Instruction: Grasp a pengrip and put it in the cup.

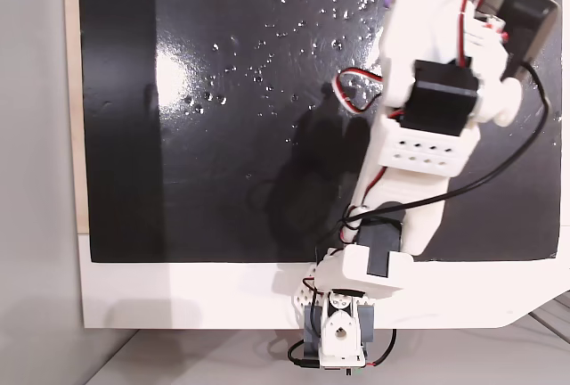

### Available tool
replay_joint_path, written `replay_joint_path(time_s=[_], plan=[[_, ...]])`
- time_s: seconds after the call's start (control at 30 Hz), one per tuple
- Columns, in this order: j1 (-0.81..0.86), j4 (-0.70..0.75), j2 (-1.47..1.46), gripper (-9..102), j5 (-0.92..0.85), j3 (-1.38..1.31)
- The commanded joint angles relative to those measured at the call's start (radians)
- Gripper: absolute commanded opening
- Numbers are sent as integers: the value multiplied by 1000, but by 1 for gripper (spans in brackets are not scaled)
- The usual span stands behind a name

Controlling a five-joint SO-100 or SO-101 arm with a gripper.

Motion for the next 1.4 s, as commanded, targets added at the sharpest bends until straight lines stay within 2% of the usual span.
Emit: replay_joint_path(time_s=[0.0,0.33,0.87,0.9,0.97,1.03,1.37], plan=[[95,21,52,0,-49,-34],[195,58,-132,0,-146,-172],[212,61,-299,0,-167,-270],[212,61,-299,3,-167,-273],[218,63,-299,16,-152,-279],[224,63,-299,22,-138,-285],[232,63,-295,22,-138,-293]])
